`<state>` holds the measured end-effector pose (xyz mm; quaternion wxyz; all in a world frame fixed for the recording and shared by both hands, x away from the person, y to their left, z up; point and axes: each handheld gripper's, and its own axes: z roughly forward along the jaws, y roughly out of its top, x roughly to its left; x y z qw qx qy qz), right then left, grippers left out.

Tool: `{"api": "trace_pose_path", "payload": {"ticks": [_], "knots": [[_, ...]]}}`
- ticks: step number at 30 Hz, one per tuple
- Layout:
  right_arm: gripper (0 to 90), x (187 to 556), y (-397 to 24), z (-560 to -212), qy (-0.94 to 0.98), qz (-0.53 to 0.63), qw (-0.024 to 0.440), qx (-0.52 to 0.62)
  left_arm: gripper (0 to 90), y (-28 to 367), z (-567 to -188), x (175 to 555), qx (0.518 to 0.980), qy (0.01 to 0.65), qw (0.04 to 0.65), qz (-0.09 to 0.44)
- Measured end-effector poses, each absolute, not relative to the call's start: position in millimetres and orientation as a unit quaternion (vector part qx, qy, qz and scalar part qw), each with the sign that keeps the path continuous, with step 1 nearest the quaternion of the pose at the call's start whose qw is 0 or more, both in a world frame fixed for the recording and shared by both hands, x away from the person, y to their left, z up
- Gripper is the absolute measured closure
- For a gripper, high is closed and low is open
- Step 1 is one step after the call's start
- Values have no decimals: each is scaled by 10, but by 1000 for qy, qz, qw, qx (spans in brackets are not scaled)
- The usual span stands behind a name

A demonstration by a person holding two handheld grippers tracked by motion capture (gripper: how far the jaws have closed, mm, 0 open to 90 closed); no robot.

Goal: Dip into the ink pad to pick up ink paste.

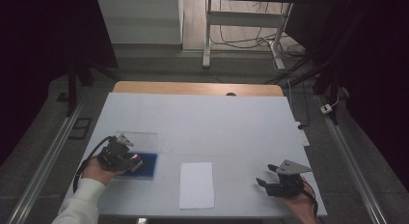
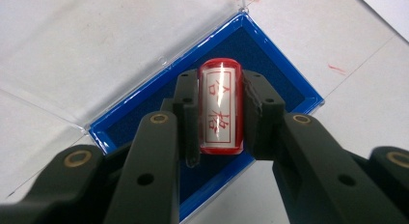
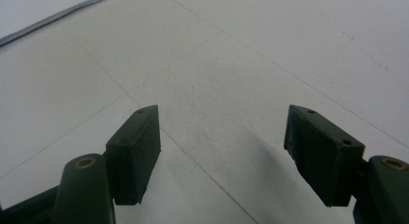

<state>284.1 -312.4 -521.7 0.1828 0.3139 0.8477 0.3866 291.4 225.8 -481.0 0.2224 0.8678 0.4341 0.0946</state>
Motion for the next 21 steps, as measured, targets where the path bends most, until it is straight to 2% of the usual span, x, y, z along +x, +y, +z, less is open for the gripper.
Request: {"api": "trace_pose_path", "payload": {"ticks": [21], "knots": [[287, 2829, -3094, -5211, 851, 385, 183, 306, 711, 2129, -4850, 2878, 873, 433, 190, 120]]}}
